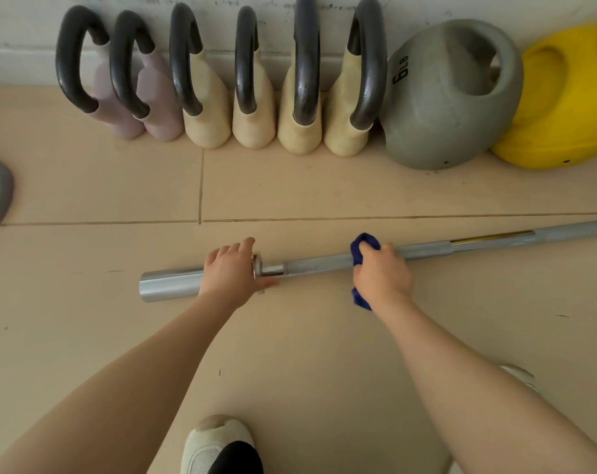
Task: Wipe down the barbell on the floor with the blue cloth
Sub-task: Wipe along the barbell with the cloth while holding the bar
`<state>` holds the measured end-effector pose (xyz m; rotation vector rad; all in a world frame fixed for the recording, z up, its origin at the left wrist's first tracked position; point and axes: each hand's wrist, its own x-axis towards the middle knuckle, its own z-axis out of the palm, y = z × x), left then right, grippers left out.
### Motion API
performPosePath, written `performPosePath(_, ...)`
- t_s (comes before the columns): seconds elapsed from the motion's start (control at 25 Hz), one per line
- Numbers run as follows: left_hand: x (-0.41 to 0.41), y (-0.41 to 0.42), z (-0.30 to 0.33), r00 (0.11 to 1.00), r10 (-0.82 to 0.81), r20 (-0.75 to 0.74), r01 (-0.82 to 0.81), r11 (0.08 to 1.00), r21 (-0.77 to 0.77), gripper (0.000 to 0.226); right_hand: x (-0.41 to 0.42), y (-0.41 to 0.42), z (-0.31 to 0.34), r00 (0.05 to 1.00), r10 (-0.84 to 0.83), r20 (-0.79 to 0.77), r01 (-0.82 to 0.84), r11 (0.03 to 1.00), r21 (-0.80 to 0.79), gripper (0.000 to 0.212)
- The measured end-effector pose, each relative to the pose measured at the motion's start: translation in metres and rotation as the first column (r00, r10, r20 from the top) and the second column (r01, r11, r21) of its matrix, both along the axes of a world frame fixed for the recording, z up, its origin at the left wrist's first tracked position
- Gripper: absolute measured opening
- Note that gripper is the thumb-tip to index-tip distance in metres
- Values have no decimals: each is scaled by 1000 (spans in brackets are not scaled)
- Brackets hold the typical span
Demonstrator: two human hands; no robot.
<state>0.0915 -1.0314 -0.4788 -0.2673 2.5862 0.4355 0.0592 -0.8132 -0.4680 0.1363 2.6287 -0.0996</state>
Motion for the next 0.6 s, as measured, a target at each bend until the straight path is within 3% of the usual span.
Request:
performPosePath(0.08,11,-12,0,995,-91,44,91,996,0,87,3,-19,8,995,-75,73,84,988,-131,6)
performPosePath(0.16,15,-22,-3,993,-114,7,114,993,27,75,9,-58,14,971,-126,205,192,918,-347,20)
performPosePath(0.24,15,-26,-7,991,-113,-68,115,993,38,57,8,-95,18,928,-149,342,303,837,-457,23)
performPosePath(0.44,25,-28,-15,975,-149,-166,162,984,70,47,-14,-130,18,715,-226,661,583,714,-387,23)
performPosePath(0.6,26,-31,-16,940,-192,-281,214,975,52,35,5,-111,33,696,-210,687,660,564,-496,22)
